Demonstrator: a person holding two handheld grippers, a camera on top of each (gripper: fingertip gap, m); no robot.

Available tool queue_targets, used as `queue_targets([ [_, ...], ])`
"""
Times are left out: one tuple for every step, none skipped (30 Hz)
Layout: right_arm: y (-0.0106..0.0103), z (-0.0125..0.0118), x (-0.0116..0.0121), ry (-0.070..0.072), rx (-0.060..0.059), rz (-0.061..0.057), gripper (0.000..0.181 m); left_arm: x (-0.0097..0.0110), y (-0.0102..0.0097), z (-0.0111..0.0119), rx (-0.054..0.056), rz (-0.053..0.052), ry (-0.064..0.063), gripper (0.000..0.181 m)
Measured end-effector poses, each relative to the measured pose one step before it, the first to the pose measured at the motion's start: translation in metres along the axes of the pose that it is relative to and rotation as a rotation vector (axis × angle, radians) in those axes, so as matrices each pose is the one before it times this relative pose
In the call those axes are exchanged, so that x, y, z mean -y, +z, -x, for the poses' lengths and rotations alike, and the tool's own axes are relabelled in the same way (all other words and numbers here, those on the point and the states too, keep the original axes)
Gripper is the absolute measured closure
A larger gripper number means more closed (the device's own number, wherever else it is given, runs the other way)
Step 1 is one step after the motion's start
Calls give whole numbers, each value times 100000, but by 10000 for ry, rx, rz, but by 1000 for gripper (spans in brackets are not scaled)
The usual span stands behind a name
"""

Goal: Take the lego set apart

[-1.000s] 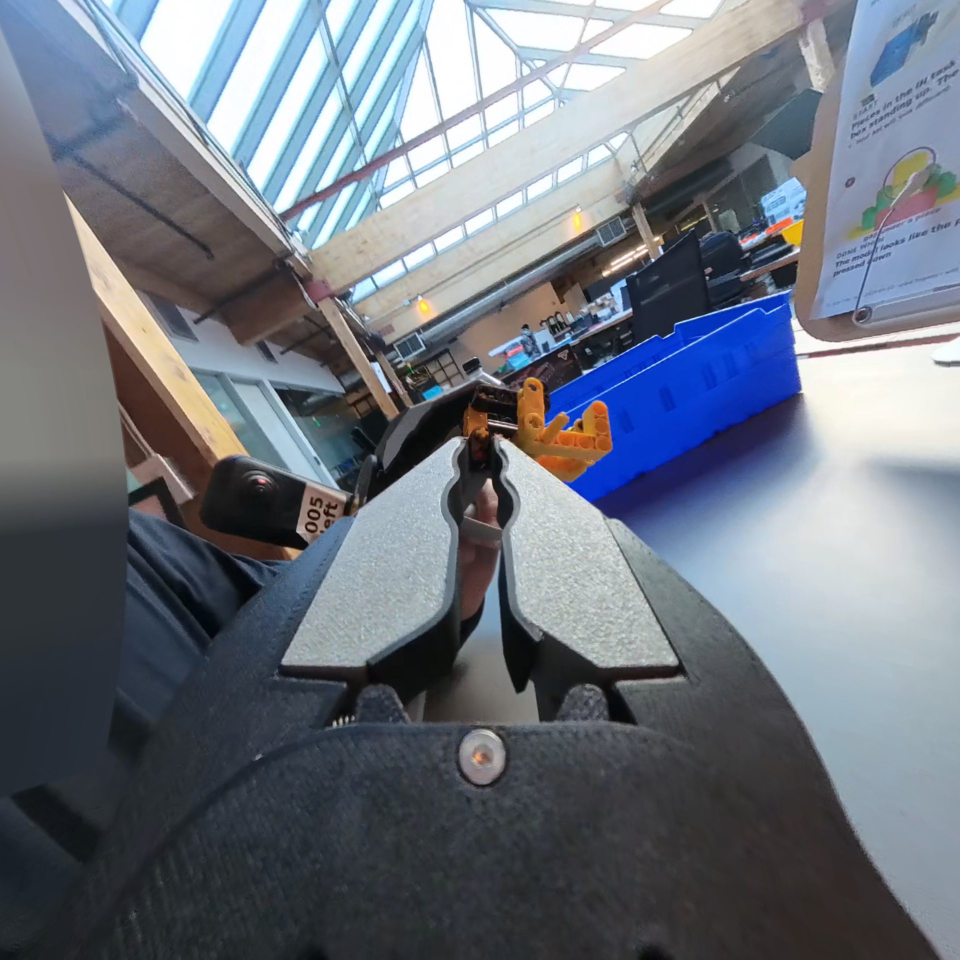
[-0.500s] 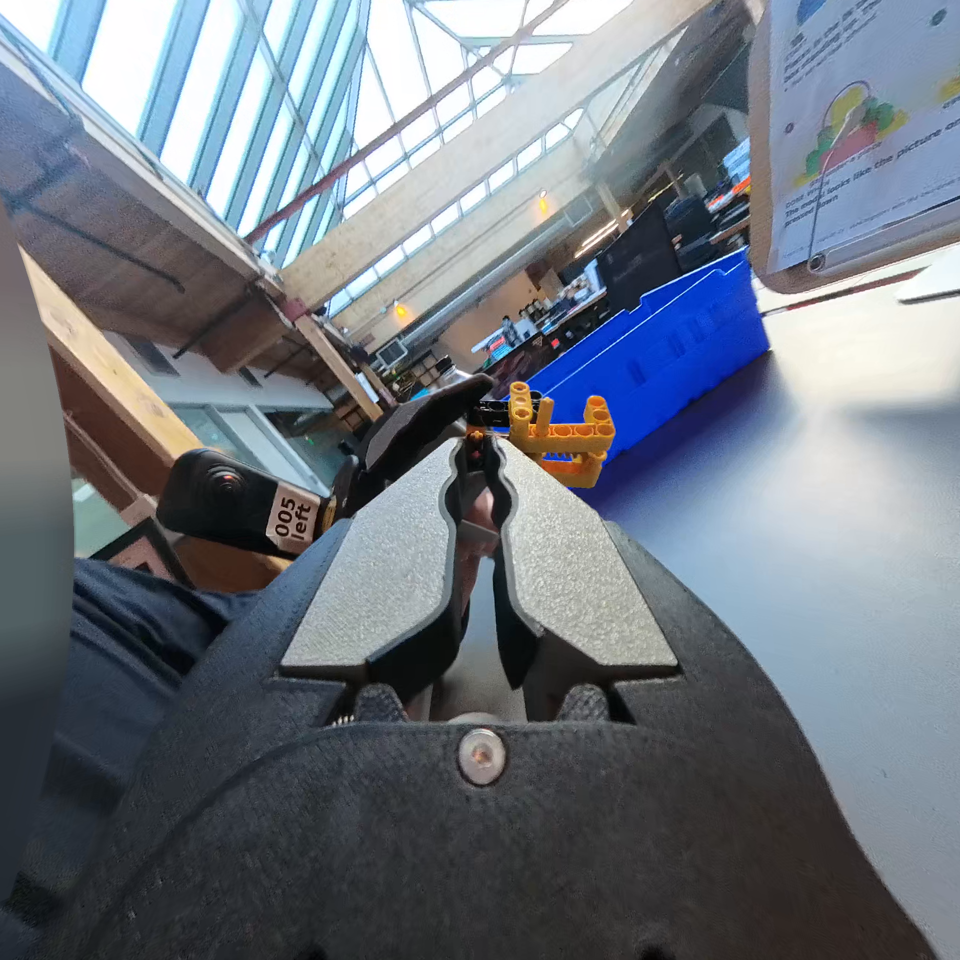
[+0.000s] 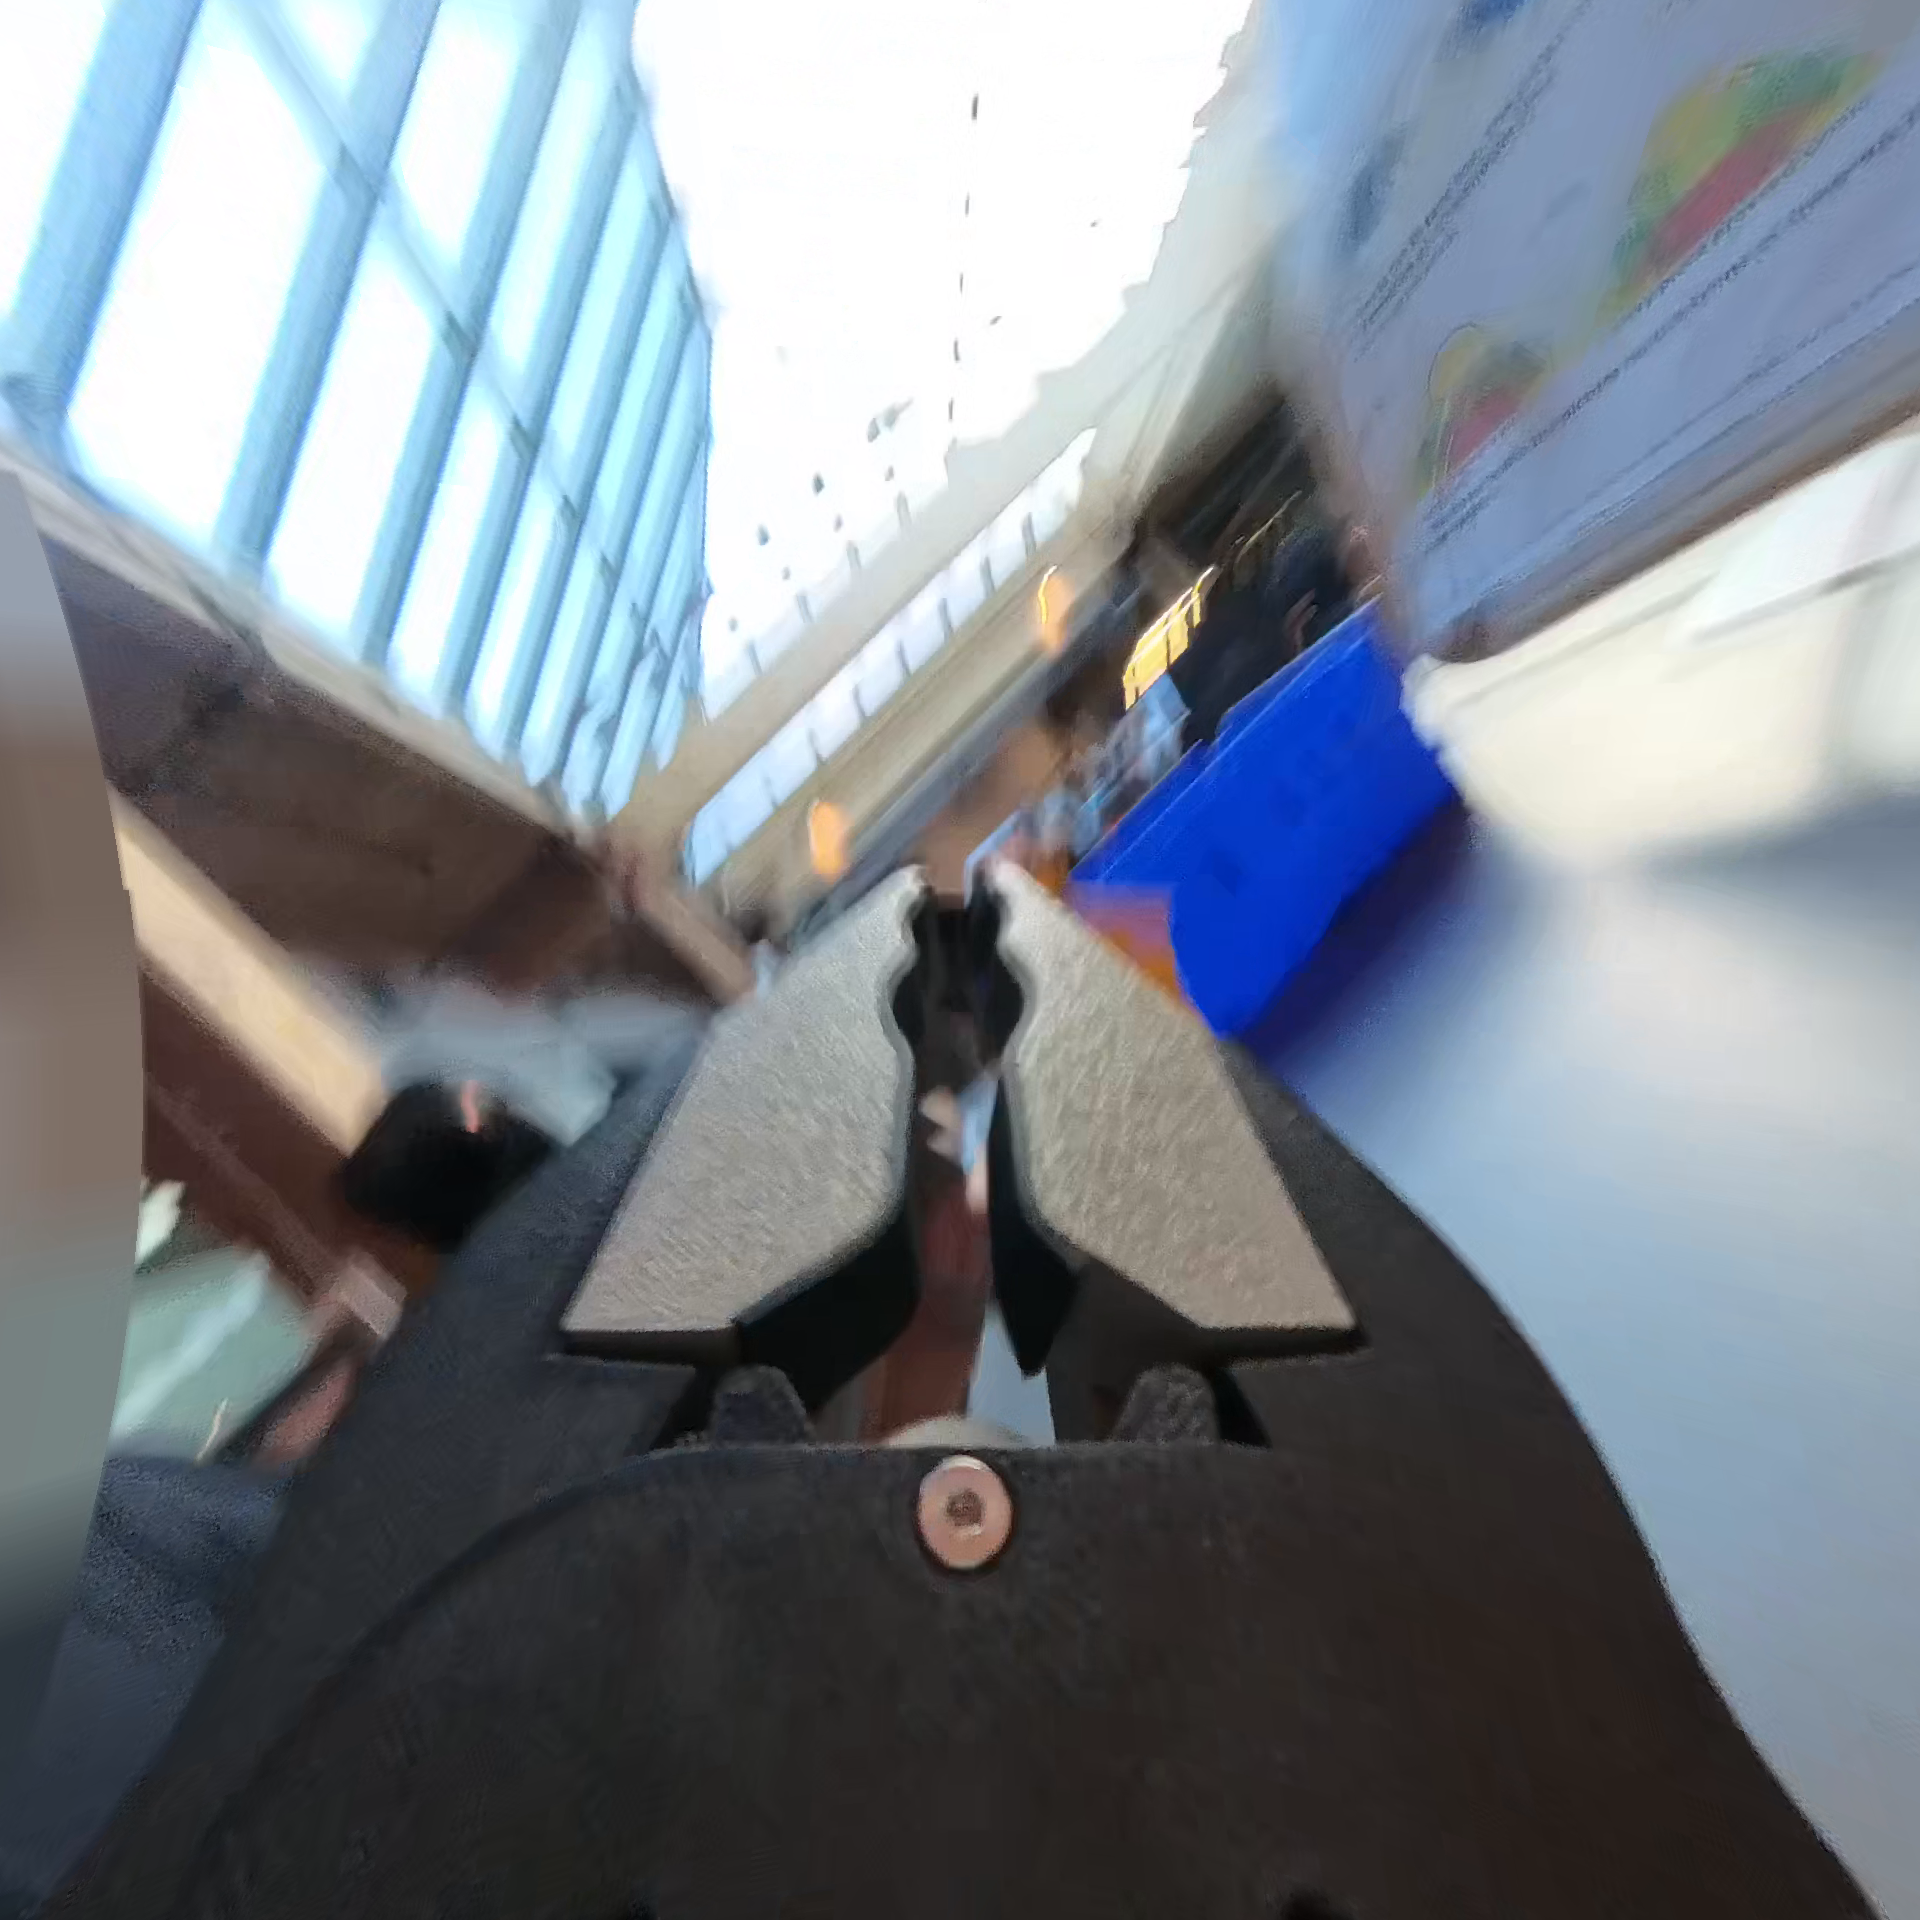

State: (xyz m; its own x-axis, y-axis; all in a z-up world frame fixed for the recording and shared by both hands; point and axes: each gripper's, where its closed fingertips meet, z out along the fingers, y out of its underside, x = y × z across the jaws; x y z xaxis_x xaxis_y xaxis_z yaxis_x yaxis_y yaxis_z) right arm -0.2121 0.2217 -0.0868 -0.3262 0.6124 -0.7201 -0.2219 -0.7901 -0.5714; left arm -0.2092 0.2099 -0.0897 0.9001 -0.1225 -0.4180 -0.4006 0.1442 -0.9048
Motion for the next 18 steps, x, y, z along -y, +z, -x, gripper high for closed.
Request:
queue_targets([
  [-1769,-352,3946,337,20,-1970,181,872,-1344,-400,-292,-557,-65,181],
  [-743,208,2792,-106,193,-365,181,-368,-284,-613,-196,182,-43,181],
  [-219,552,1572,-973,-153,136,181,-246,6,-495,-108,82,219,181],
  [284,758,122,-963,-13,680,181,353,142,77,-37,-232,95,181],
  [289,455,-246,-305,46,410,181,-436,412,480,-17,247,-325,181],
  [102,-336,-585,-144,-211,317,181,-742,570,510,-25,259,-508,181],
  [118,-801,-1365,-117,-124,859,181,-976,483,64,-246,420,-357,181],
  [7,-462,-1701,471,414,1132,181,-1585,437,-315,-386,750,-170,181],
  [-375,-208,-589,673,537,358,181,-1563,265,-176,-193,667,-104,181],
  [-360,-610,-1265,589,228,830,181,-758,10,-426,-366,200,53,181],
  [-260,-912,-2095,570,-55,1310,181,-919,120,-293,-312,384,39,181],
  [-69,-854,-1490,194,-180,586,181,-904,242,130,-45,470,-135,181],
  [73,-639,-1197,117,-139,347,181,-174,251,-63,-159,69,-194,181],
  [180,-55,-1018,245,158,452,181,-19,303,-238,-246,-13,-172,181],
  [262,989,-488,68,620,294,181,-240,182,-64,-74,213,-74,181],
  [252,945,-442,-202,384,240,181,-114,267,-127,-47,114,68,181],
  [196,549,-445,-405,-21,246,181,-83,168,-224,-58,88,174,181],
  [54,134,-484,-541,-342,323,181,-93,120,-289,-36,89,261,181],
])
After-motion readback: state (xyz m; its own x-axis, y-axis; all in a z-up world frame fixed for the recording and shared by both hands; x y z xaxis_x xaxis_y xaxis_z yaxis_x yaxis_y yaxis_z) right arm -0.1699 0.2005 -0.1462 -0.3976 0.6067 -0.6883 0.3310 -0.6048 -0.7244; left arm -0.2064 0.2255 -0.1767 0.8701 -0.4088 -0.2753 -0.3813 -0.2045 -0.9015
